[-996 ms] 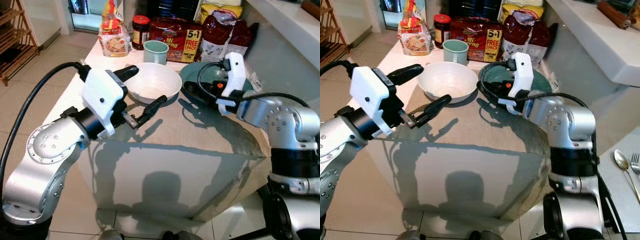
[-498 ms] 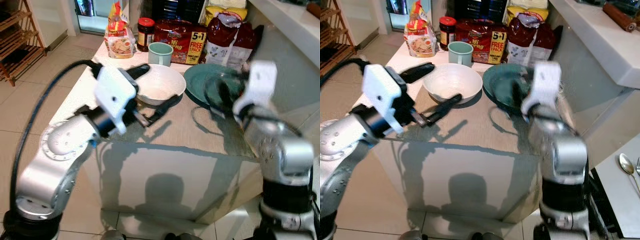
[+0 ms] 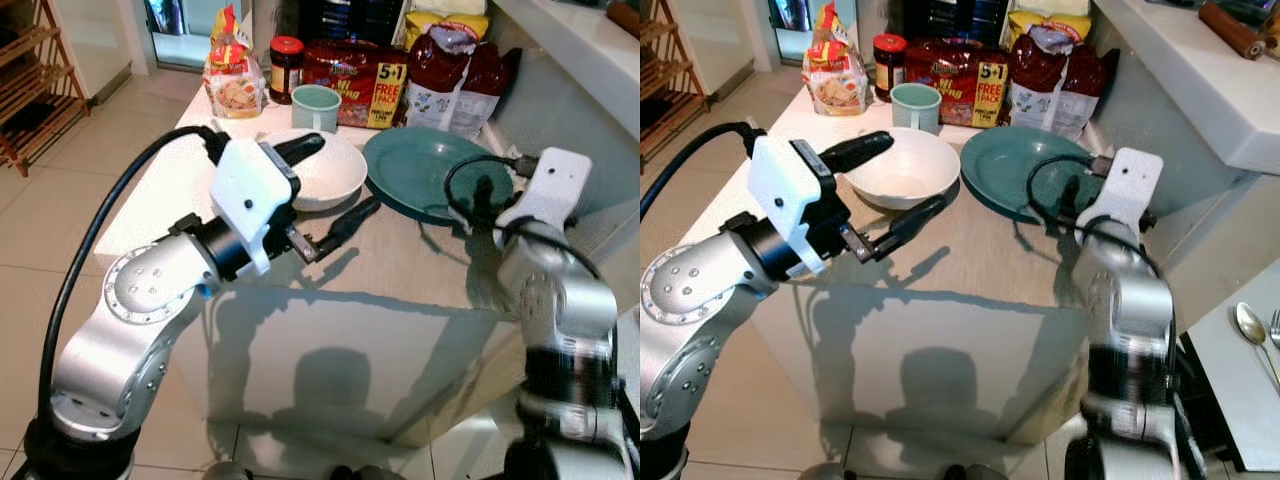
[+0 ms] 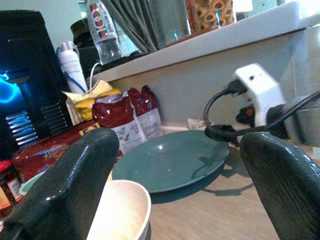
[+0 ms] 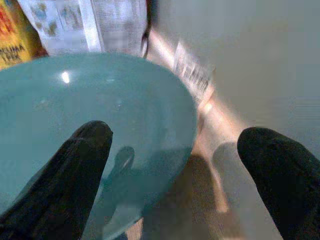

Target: Setting the table

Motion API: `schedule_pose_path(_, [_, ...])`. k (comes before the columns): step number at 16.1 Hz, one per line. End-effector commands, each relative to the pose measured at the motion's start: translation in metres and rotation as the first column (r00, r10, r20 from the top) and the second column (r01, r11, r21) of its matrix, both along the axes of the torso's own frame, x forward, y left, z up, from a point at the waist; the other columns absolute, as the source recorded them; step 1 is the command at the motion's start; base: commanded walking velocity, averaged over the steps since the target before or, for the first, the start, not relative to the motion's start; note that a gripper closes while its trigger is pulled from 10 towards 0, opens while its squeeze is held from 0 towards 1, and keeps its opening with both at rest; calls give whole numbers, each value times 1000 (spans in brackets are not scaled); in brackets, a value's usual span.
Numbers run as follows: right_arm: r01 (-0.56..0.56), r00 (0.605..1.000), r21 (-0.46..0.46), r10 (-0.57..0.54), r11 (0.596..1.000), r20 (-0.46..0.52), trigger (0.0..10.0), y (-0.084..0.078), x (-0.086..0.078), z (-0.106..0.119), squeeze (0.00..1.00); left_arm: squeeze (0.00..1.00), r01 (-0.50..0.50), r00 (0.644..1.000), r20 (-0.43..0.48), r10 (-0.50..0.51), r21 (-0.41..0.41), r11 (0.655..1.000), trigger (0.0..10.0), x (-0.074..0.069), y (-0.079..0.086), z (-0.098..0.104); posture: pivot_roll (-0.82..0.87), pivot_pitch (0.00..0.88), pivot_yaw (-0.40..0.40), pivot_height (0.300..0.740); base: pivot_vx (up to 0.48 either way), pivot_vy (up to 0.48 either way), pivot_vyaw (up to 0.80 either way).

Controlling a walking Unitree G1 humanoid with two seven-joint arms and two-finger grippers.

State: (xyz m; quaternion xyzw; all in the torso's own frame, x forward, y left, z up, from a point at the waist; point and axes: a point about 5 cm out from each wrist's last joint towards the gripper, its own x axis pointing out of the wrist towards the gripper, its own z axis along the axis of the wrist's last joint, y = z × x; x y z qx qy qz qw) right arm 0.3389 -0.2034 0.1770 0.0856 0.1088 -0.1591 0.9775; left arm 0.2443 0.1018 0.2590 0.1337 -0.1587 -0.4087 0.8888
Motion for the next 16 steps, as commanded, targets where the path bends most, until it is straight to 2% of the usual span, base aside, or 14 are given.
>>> schedule_pose_path(1, [-5,1000,66,6,998,-11,10000,-5,5,-4,1000,0,22,1000,20,-22,0,1000,10000,-1,-4,4,116,28,-92,740,0,0,0])
schedule_pose_path(2, [-43,998,180,49,983,-31,10000,-3,16,-6,1000,0,21,1000,17,-21,7,1000,10000,-1,-2,4,120,33,-91,740,0,0,0])
schedule_pose_path(4, [-63,996,233,76,970,-47,10000,-1,24,-5,1000,0,18,1000,17,-19,11,1000,10000,0,-2,5,124,38,-95,740,0,0,0])
schedule_pose_path(5, [-73,994,278,94,958,-60,10000,2,28,-3,902,0,16,1000,17,-17,13,1000,10000,0,-1,5,125,41,-96,740,0,0,0])
schedule_pose_path(6, [-82,992,299,107,951,-70,10000,4,32,-3,624,0,16,1000,18,-16,13,1000,10000,0,-1,5,125,41,-96,740,0,0,0])
schedule_pose_path(7, [-96,989,343,129,935,-76,10000,7,36,-3,0,0,15,1000,18,-15,15,1000,10000,0,-1,5,128,42,-96,740,0,0,0])
schedule_pose_path(10, [-121,975,498,198,859,-104,10000,16,41,-7,0,0,18,1000,17,-18,22,1000,10000,0,-1,5,128,42,-96,740,0,0,0])
schedule_pose_path(12, [-104,972,552,203,828,-122,10000,16,41,-10,0,0,21,1000,17,-21,25,999,10000,-1,0,5,128,42,-96,740,0,0,0])
schedule_pose_path(16, [-104,970,585,213,804,-121,10000,15,40,-10,0,0,23,1000,15,-23,28,999,10000,-1,0,5,128,47,-91,740,0,0,0])
